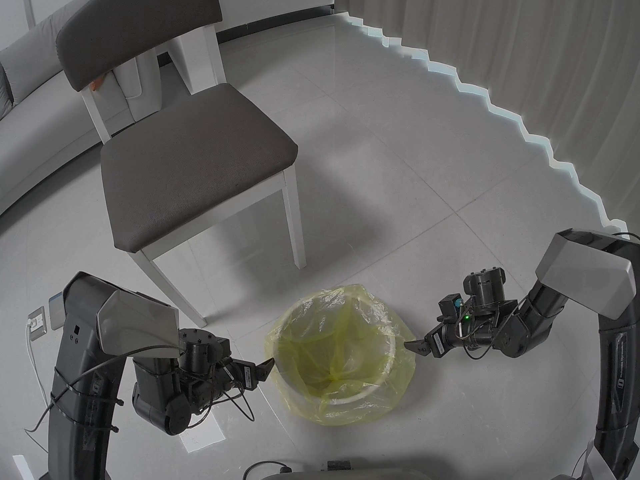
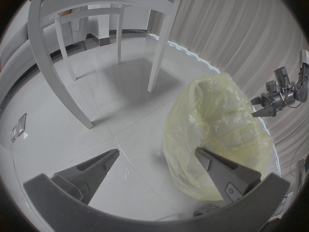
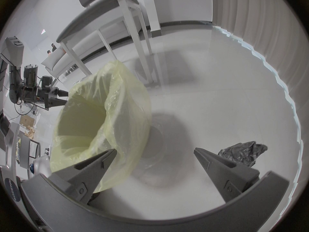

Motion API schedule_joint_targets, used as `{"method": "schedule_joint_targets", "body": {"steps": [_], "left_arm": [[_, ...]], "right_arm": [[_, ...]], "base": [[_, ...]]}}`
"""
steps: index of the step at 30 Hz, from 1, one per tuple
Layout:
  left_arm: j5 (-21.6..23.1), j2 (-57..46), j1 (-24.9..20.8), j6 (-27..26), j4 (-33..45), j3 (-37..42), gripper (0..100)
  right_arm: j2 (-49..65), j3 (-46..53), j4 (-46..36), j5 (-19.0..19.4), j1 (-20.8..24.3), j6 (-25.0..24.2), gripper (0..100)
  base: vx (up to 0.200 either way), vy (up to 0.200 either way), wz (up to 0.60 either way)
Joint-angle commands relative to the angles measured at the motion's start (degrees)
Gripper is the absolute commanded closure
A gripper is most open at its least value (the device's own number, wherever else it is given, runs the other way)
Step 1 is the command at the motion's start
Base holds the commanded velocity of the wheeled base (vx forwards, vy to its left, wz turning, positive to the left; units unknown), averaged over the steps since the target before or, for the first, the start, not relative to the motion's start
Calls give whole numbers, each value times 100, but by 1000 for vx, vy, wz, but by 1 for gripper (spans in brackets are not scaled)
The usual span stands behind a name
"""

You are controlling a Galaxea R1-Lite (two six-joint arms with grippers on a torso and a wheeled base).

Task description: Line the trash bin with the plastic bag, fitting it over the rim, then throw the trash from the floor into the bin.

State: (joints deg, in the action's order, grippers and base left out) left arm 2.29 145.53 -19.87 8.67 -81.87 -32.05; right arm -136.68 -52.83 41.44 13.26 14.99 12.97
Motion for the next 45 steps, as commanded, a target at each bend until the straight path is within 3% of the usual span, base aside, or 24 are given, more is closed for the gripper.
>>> {"method": "schedule_joint_targets", "body": {"steps": [1, 5, 8, 16, 23, 29, 38, 45], "left_arm": [[-1, 28, -8, -5, 31, -47, 0], [-1, 37, -8, 3, 75, -126, 0], [-1, 46, -8, -5, 84, -153, 0], [26, 2, 27, 47, 5, -56, 0], [166, -385, 53, 443, -365, 480, 0], [237, -412, 97, 452, -646, 753, 0], [210, -710, 177, 460, -813, 1210, 0], [158, -965, 177, 460, -813, 1333, 0]], "right_arm": [[-535, -807, -698, 1, -40, 83, 0], [-667, -1748, -1832, 1, -5, 232, 0], [-772, -2108, -2184, 1, 47, 267, 0], [-553, -1765, -2175, 1, -40, 434, 0], [449, -939, -2105, 27, -656, 557, 0], [590, -790, -2078, 27, -1078, 557, 0], [-157, -1335, -1595, 27, -1833, 557, 0], [-895, -2266, -1674, 1, -1913, 566, 0]], "base": [[0, 0, 0], [0, 0, 0], [0, 0, 0], [0, 0, 0], [0, 0, 0], [0, 0, 0], [0, 0, 0], [0, 0, 0]]}}
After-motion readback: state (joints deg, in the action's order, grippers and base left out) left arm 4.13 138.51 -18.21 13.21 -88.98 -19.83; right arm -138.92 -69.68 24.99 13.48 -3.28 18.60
